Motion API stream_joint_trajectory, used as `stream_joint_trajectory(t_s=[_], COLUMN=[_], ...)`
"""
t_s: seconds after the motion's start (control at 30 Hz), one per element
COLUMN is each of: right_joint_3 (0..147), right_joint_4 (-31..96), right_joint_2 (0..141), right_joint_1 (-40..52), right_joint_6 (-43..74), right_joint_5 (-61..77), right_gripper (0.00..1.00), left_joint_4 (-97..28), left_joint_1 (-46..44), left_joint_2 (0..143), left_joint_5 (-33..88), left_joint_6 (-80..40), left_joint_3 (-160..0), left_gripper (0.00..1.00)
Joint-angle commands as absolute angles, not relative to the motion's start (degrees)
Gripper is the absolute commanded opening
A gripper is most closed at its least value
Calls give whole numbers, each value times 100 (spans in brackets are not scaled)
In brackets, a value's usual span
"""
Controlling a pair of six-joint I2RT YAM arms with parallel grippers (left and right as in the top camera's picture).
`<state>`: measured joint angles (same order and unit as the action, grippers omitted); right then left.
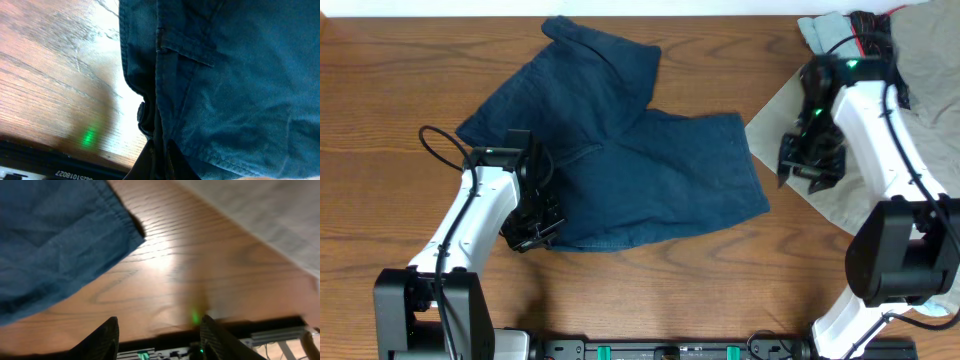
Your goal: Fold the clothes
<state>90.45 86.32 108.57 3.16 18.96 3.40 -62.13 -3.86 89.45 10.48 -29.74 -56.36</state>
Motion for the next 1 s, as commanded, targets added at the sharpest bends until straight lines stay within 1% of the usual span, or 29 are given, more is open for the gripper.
stream_joint_trajectory(t_s=[0.0,0.17,0.33,0.57,0.7,0.77,0.87,0.93,0.97], right_joint_3=[8451,7476,6836,6180,5798,5642,5529,5529,5535], right_joint_4=[8320,7336,6329,5450,4703,4261,3699,3448,3371], right_joint_2=[10757,10757,10757,10757,10757,10757,10757,10757,10757], right_joint_1=[454,445,469,513,526,578,698,766,786], right_joint_6=[1931,1994,2078,2475,2689,2792,2873,2871,2871], right_joint_5=[781,1420,2112,2012,1990,2001,2001,2001,2001], right_gripper=[52,53,56,57,56,50,33,17,6], left_joint_4=[-6191,-6119,-6029,-5944,-5859,-5833,-5813,-5813,-5813], left_joint_1=[-355,-355,-355,-355,-355,-355,-355,-355,-355], left_joint_2=[8868,8868,8868,8868,8868,8868,8868,8868,8868], left_joint_5=[731,674,674,676,674,674,674,674,674], left_joint_6=[-2897,-2895,-2897,-2895,-2895,-2895,-2895,-2895,-2895], left_joint_3=[-5701,-5697,-5697,-5697,-5697,-5697,-5697,-5697,-5697], left_gripper=[6,6,6,6,6,6,6,6,6])
